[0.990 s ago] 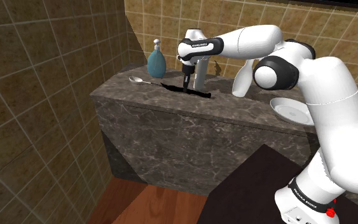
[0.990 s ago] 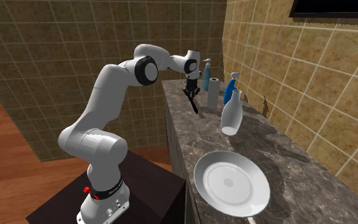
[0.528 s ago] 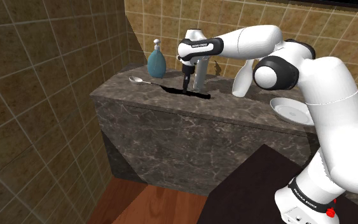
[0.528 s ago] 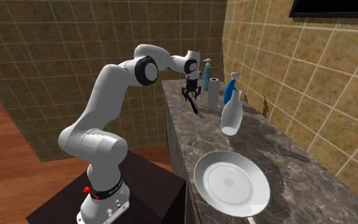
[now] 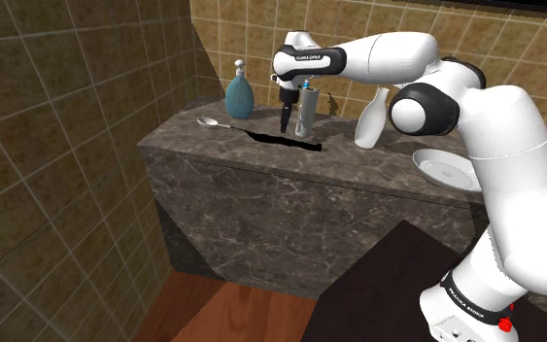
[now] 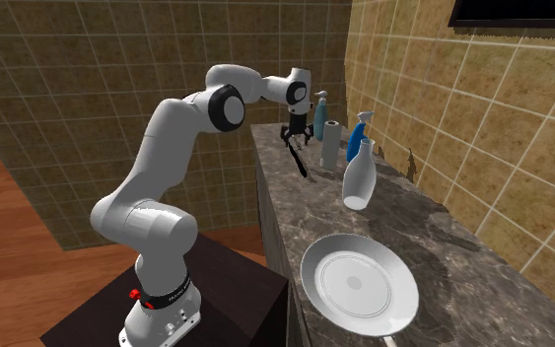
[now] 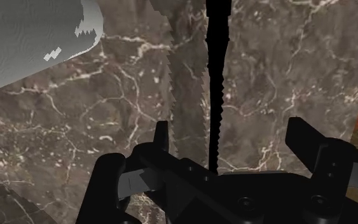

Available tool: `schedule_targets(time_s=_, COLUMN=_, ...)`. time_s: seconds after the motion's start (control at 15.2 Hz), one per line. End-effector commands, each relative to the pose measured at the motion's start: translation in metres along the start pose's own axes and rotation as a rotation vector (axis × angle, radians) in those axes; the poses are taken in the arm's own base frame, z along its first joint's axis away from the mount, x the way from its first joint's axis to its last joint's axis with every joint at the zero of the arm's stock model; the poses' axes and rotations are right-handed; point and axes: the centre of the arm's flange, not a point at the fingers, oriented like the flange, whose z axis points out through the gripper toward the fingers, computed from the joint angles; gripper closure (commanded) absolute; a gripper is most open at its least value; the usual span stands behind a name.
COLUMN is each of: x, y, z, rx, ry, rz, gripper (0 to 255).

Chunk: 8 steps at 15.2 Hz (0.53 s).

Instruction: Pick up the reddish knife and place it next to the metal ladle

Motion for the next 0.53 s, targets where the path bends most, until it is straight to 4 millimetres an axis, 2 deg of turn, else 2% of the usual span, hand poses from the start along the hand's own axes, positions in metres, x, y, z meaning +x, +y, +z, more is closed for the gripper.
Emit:
schedule_targets(time_s=0.0, x=-0.001, y=-0.0003, z=-0.0114, rx=0.001, ry=-0.001, rz=0.0, gripper=0)
schedule_targets(time_s=0.46, x=-0.001, y=-0.0003, z=-0.0114, rx=0.001, ry=-0.001, rz=0.0, gripper=0)
